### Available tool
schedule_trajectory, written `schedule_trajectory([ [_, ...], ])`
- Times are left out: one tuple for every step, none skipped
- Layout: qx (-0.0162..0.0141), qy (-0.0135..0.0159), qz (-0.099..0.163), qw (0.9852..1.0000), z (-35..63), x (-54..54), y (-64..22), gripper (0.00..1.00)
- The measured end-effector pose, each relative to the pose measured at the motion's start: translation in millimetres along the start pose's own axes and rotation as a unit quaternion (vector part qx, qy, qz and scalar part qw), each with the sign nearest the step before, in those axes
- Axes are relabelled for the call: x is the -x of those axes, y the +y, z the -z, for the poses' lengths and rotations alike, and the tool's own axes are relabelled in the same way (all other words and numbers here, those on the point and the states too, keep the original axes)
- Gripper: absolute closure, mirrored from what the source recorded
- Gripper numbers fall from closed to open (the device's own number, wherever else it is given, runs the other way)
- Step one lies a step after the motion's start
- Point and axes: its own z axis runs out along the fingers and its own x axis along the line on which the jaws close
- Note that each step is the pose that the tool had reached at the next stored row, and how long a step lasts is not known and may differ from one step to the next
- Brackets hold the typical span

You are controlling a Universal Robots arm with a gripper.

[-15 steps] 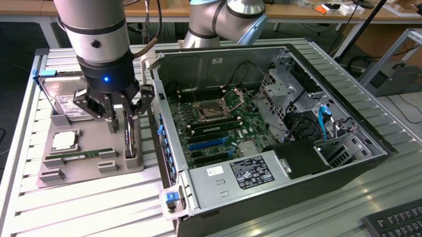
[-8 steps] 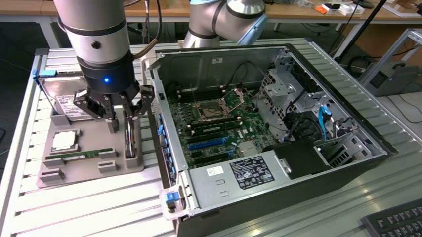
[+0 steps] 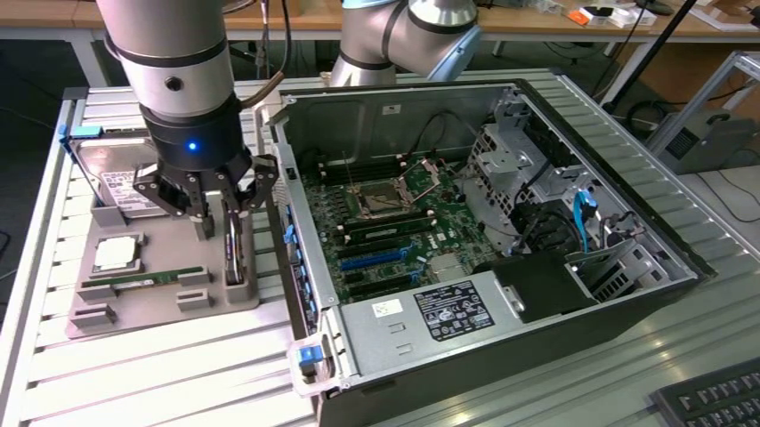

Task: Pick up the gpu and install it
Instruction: 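Pick up the gpu and move the gpu toward the slot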

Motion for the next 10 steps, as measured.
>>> schedule_trajectory([
  [-0.0002,0.0,0.0,1.0,-0.4,0.0,0.0,0.64],
  [-0.0004,-0.0001,0.0,1.0,-0.7,0.0,0.0,0.64],
  [-0.0007,-0.0001,0.0,1.0,-1.1,0.0,0.0,0.64],
  [-0.0011,-0.0001,0.0,1.0,-1.8,0.0,0.0,0.64],
  [-0.0015,-0.0001,0.0,1.0,-2.6,-0.1,0.0,0.64],
  [-0.0019,-0.0001,0.0,1.0,-3.1,-0.1,0.0,0.64],
  [-0.0021,-0.0002,0.0,1.0,-3.6,-0.1,0.0,0.64],
  [-0.0025,-0.0002,0.0,1.0,-4.3,-0.1,0.0,0.64],
  [-0.003,-0.0003,0.0,1.0,-4.8,-0.1,0.0,0.64],
  [-0.0037,-0.0003,0.0,1.0,-5.8,-0.2,0.0,0.64],
])
